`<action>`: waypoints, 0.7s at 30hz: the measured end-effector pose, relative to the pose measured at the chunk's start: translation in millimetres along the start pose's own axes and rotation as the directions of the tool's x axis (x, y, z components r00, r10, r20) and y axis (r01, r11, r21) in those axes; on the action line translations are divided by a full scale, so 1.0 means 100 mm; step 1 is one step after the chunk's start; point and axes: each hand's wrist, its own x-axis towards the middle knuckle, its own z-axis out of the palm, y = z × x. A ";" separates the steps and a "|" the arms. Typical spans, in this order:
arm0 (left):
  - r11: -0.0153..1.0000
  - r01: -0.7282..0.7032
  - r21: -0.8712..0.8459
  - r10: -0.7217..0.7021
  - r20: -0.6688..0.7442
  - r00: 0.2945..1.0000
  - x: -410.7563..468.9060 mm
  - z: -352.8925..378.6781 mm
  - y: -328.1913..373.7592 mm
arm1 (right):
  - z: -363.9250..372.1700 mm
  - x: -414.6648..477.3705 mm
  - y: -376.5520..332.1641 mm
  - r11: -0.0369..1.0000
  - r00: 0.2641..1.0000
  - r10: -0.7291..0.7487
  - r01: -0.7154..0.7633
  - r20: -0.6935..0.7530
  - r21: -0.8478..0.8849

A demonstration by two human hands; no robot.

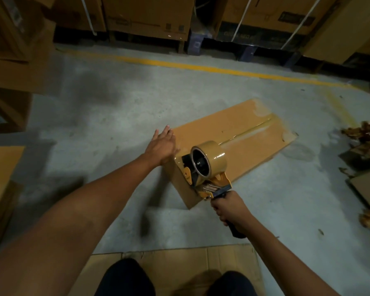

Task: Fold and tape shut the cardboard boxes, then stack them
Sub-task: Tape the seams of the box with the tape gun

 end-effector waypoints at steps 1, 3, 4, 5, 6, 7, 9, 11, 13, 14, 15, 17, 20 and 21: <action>1.000 0.015 0.000 -0.015 0.027 1.000 -0.02 0.04 0.08 | 0.00 -0.01 -0.02 1.000 1.000 -0.003 0.003 0.005 0.005; 0.996 0.050 -0.068 -0.047 0.049 0.998 -0.08 0.16 0.19 | 0.00 -0.03 -0.04 1.000 1.000 -0.010 0.010 0.010 0.000; 0.993 0.062 -0.096 -0.058 0.044 0.997 -0.10 0.20 0.21 | 0.00 -0.04 -0.04 1.000 1.000 -0.011 0.011 0.005 -0.002; 0.991 0.072 -0.115 -0.068 0.037 0.997 -0.11 0.22 0.21 | 0.01 -0.05 -0.04 1.000 1.000 -0.012 0.012 -0.003 0.002; 0.989 0.081 -0.125 -0.076 0.038 0.996 -0.11 0.22 0.22 | 0.01 -0.07 -0.03 1.000 1.000 -0.015 0.015 -0.011 0.007; 0.986 0.092 -0.138 -0.087 0.045 0.995 -0.11 0.21 0.24 | 0.00 -0.09 0.00 1.000 1.000 -0.015 0.015 -0.015 0.009; 0.983 0.114 -0.145 -0.107 0.054 0.993 -0.10 0.19 0.24 | -0.03 -0.15 0.09 1.000 1.000 0.000 0.000 -0.016 0.011; 0.979 0.139 -0.150 -0.128 0.080 0.989 -0.09 0.19 0.26 | -0.08 -0.22 0.24 1.000 1.000 0.025 -0.025 -0.017 0.001; 0.975 0.160 -0.155 -0.145 0.104 0.984 -0.07 0.19 0.30 | -0.10 -0.27 0.35 0.999 0.999 0.045 -0.045 -0.014 -0.001; 0.972 0.177 -0.158 -0.158 0.121 0.980 -0.05 0.18 0.32 | -0.10 -0.29 0.38 0.999 0.999 0.045 -0.045 -0.015 -0.001; 0.966 0.201 -0.160 -0.181 0.134 0.974 -0.03 0.16 0.36 | -0.10 -0.30 0.39 0.999 0.999 0.039 -0.039 -0.017 0.002; 0.949 0.259 -0.181 -0.238 0.131 0.962 0.02 0.14 0.42 | -0.10 -0.30 0.36 1.000 1.000 0.022 -0.021 -0.022 0.017; 0.908 0.319 -0.273 -0.302 0.103 0.948 0.06 0.18 0.50 | -0.12 -0.33 0.36 0.999 0.999 0.018 -0.017 -0.028 0.039; 0.882 0.342 -0.323 -0.332 0.088 0.939 0.07 0.20 0.52 | -0.13 -0.35 0.40 0.999 1.000 0.020 -0.019 -0.023 0.036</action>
